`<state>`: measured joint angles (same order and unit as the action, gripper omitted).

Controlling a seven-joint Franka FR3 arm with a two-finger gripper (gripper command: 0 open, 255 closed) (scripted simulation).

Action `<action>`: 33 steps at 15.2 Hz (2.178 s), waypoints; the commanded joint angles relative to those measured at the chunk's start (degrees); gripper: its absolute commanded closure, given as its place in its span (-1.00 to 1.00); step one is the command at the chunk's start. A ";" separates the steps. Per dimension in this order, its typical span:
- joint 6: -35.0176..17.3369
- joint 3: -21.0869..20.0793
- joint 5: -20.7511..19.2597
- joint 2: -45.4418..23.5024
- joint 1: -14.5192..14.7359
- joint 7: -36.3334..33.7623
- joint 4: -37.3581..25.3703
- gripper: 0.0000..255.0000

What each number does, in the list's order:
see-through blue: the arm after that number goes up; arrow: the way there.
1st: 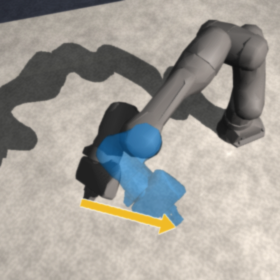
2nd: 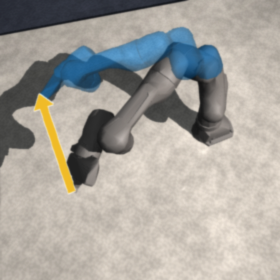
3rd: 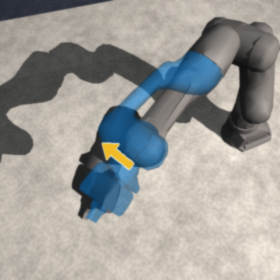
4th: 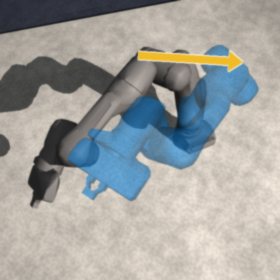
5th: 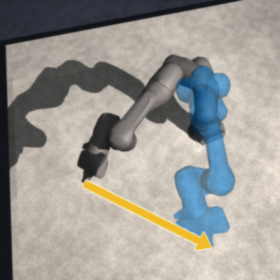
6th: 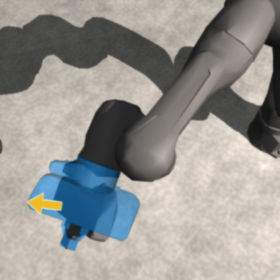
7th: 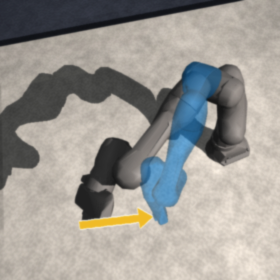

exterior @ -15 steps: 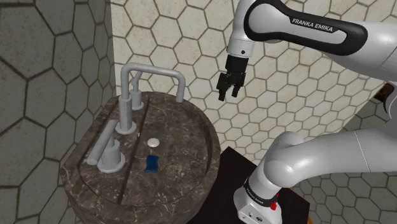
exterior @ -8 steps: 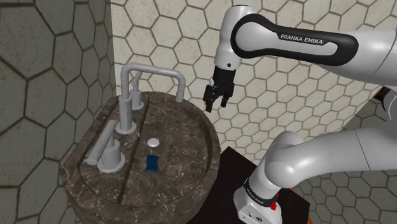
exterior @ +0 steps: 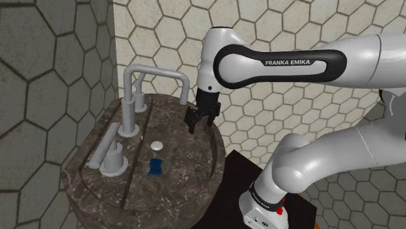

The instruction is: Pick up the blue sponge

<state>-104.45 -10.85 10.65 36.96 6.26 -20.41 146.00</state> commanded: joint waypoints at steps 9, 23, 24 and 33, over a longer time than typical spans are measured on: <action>-19.32 -7.93 1.16 -15.94 6.43 -13.97 0.26 -1.00; -35.45 -13.87 -4.89 -33.44 6.31 -24.54 -1.99 -1.00; -35.45 -13.87 -4.88 -33.44 6.32 -24.53 -1.98 -1.00; -35.35 -13.91 -4.98 -33.58 6.33 -24.68 -2.22 1.00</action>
<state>-139.80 -24.76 5.67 3.38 12.59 -45.08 143.78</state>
